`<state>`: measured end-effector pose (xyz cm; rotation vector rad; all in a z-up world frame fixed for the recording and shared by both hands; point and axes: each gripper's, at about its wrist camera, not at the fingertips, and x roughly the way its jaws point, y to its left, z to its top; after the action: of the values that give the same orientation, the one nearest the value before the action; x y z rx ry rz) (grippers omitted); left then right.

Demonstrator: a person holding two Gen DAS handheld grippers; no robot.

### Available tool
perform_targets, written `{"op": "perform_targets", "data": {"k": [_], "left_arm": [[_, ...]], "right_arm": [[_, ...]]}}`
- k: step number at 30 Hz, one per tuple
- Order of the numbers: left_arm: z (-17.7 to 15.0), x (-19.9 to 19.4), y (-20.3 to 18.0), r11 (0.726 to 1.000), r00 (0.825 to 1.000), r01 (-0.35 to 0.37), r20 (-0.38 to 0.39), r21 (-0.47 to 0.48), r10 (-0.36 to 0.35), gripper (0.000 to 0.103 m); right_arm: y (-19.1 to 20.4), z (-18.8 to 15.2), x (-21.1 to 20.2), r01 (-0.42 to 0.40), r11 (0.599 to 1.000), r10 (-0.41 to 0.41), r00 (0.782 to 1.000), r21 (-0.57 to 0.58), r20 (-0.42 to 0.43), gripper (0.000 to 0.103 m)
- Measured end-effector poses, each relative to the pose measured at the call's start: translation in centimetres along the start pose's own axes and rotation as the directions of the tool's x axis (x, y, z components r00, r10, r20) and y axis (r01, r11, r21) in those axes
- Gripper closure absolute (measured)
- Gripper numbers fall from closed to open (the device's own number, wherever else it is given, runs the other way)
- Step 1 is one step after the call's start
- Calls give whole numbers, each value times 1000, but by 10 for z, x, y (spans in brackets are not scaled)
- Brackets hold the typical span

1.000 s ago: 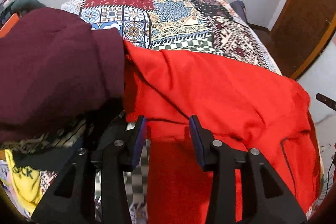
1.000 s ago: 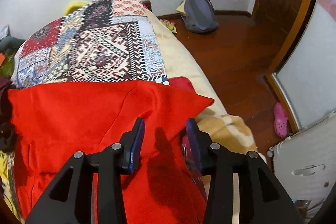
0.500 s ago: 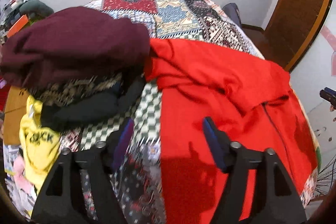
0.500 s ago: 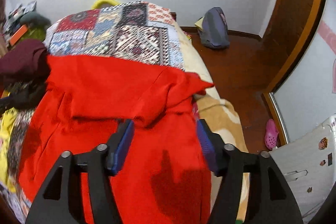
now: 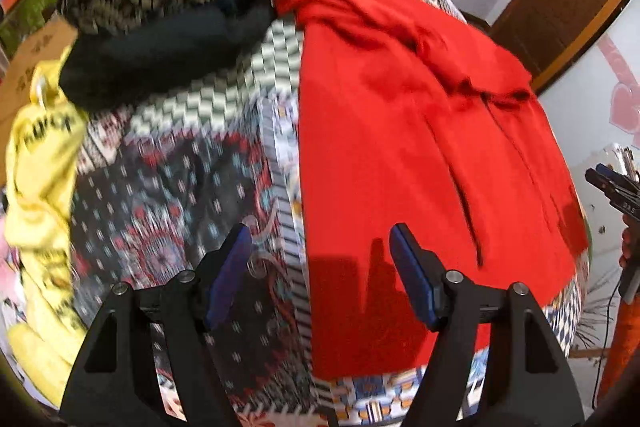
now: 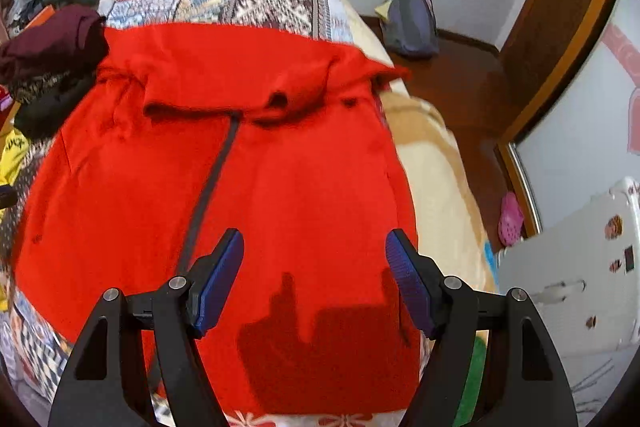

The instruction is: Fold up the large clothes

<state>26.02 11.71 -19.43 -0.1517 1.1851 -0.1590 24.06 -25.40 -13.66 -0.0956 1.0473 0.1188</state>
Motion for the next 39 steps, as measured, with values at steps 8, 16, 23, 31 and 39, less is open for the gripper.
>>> {"op": "perform_targets", "data": {"k": [8,16,23,31,39], "left_arm": [[-33,18,4,993,993,87,-77,-79,-93,32],[-50,19,12,973,989,130,-38,-191,-140,32],[-56,10,-4,980,989,145,1,-138,-146,41],[-44,9,-22,979,981,195,12,-64,-195,92],[-29,-6,-23,965,966,251,80,-71,-245,96]], "right_arm": [[-27,-37,11,1,998,5,996,70,-93,33],[-51,-67,27,-10,989,38,981,145,-188,33],[-55,-74,30,-57,984,83,985,171,-151,30],[-76,-68,36,-66,969,100,987,240,-129,34],[-93,-82,24,-153,948,190,975,281,-112,53]]}}
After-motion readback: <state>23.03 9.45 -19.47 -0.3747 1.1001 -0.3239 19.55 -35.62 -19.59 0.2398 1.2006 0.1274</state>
